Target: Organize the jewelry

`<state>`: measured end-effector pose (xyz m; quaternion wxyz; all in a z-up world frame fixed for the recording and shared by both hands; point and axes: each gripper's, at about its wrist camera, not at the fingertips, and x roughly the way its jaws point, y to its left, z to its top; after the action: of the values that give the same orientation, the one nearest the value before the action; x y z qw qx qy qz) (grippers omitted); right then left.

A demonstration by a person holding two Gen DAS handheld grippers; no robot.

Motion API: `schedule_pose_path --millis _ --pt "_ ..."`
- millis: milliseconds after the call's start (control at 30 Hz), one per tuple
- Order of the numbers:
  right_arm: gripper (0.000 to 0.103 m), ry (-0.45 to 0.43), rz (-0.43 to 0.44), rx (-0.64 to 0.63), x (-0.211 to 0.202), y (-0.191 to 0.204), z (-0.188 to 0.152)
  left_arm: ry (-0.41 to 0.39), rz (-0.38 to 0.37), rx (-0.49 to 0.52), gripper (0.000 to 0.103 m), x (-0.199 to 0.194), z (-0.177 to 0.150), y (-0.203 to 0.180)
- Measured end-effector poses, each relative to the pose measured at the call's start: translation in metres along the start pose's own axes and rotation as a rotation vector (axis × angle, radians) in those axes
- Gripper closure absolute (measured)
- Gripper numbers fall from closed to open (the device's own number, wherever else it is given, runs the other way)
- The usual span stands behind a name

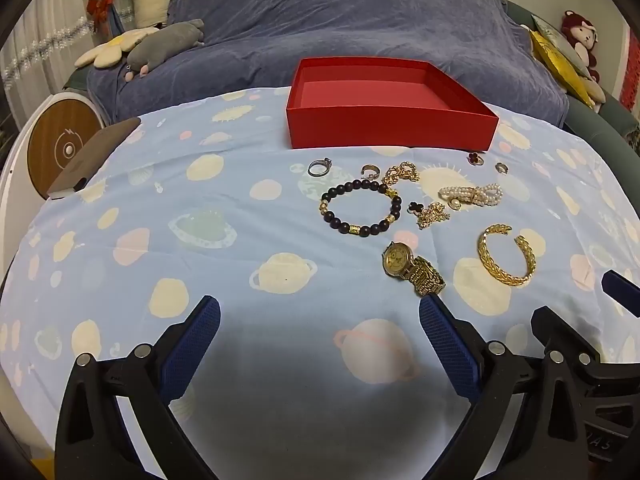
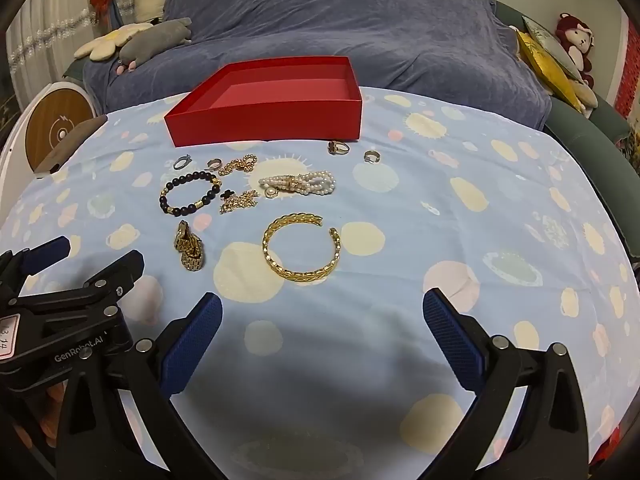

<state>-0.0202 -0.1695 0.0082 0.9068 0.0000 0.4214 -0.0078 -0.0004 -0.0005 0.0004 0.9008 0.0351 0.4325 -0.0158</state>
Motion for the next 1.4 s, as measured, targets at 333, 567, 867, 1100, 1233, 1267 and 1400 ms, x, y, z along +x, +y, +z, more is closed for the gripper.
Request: schedule_pose_path --millis 333,567,867,1100,1233,1267,1400 --pt "0.005 0.001 0.006 0.002 0.001 0.002 0.000 -0.004 -0.005 -0.001 0.006 0.003 0.000 -0.004" --pt "0.005 0.001 0.003 0.004 0.002 0.000 -0.001 -0.021 0.000 0.009 0.006 -0.001 0.000 -0.001" --pt "0.005 0.001 0.004 0.006 0.001 -0.004 0.000 -0.029 0.011 0.016 0.006 -0.003 -0.001 -0.001" --pt "0.005 0.001 -0.001 0.002 0.003 0.006 -0.001 -0.023 0.009 0.015 0.006 -0.002 -0.001 -0.002" --pt "0.005 0.003 -0.001 0.001 0.003 -0.006 0.000 -0.020 0.011 0.015 0.006 -0.003 -0.001 -0.001" --pt "0.005 0.002 0.000 0.001 0.002 -0.009 0.000 -0.021 0.011 0.015 0.006 -0.003 -0.001 -0.001" --pt "0.005 0.000 -0.003 0.000 0.003 0.001 -0.001 -0.020 0.011 0.012 0.006 0.003 -0.001 0.000"
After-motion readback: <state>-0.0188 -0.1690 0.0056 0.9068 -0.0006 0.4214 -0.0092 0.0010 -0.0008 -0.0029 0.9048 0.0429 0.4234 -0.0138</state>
